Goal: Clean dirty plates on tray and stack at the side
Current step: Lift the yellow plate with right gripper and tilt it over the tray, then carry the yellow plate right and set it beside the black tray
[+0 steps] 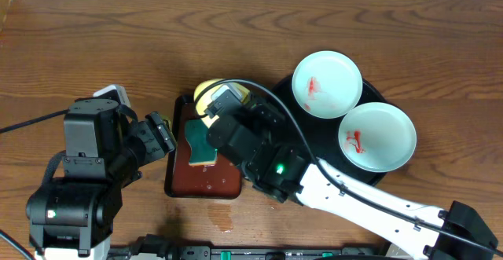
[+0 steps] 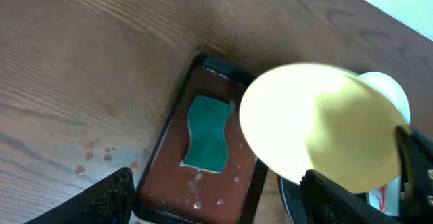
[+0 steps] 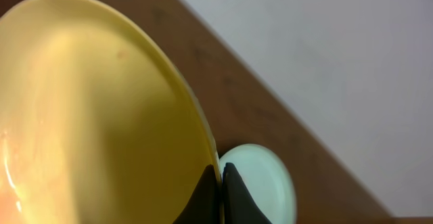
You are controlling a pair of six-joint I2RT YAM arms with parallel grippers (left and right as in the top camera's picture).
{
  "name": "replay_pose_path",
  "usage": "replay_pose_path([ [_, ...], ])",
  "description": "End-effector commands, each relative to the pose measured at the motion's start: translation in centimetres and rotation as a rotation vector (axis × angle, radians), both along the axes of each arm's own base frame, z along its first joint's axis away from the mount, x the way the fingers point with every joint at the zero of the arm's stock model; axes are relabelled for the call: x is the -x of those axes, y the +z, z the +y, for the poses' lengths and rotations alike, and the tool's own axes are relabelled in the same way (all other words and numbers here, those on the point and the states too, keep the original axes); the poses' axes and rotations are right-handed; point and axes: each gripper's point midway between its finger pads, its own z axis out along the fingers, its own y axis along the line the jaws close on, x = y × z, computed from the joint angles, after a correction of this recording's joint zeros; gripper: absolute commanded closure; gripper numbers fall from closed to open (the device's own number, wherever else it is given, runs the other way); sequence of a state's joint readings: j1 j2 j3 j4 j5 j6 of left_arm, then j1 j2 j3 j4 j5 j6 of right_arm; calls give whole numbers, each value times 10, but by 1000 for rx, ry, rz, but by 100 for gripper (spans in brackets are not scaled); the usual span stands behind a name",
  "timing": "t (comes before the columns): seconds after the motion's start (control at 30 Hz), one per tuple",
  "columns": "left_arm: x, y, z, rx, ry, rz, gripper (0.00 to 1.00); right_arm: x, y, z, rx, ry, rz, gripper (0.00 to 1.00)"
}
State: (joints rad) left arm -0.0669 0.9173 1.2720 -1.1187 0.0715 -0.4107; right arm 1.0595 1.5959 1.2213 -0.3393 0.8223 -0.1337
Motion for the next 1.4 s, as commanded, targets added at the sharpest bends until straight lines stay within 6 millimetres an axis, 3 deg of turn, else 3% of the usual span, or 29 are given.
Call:
replay_pose_path([
  [0.0, 0, 6, 2, -12, 1, -16, 21, -1, 6, -5, -203, -67, 60, 99],
  [0.17, 1, 6, -12, 22, -87, -17, 21, -11, -6, -39, -370, -192, 206, 99],
  [0.4, 1, 5, -13, 23, -90, -10, 21, -24, -17, -101, -719, -249, 610, 99],
  [0.57, -2, 2, -13, 22, -90, 3, 21, -40, -16, -188, -947, -403, 721, 99],
  [0.73, -5, -3, -13, 22, -89, 24, 21, -42, -27, -301, -1061, -717, 662, 99],
  [0.9, -9, -8, -13, 21, -89, 47, 21, -27, -41, -416, -1063, -1065, 489, 99],
  [1.1, -13, -13, -13, 21, -89, 72, 21, -3, -65, -505, -1072, -1348, 373, 99],
  [1.2, -14, -14, -13, 21, -89, 76, 21, 10, -86, -532, -1038, -1466, 369, 99],
  [1.37, -16, -12, -14, 21, -89, 64, 21, 16, -131, -547, -1007, -1552, 462, 99],
])
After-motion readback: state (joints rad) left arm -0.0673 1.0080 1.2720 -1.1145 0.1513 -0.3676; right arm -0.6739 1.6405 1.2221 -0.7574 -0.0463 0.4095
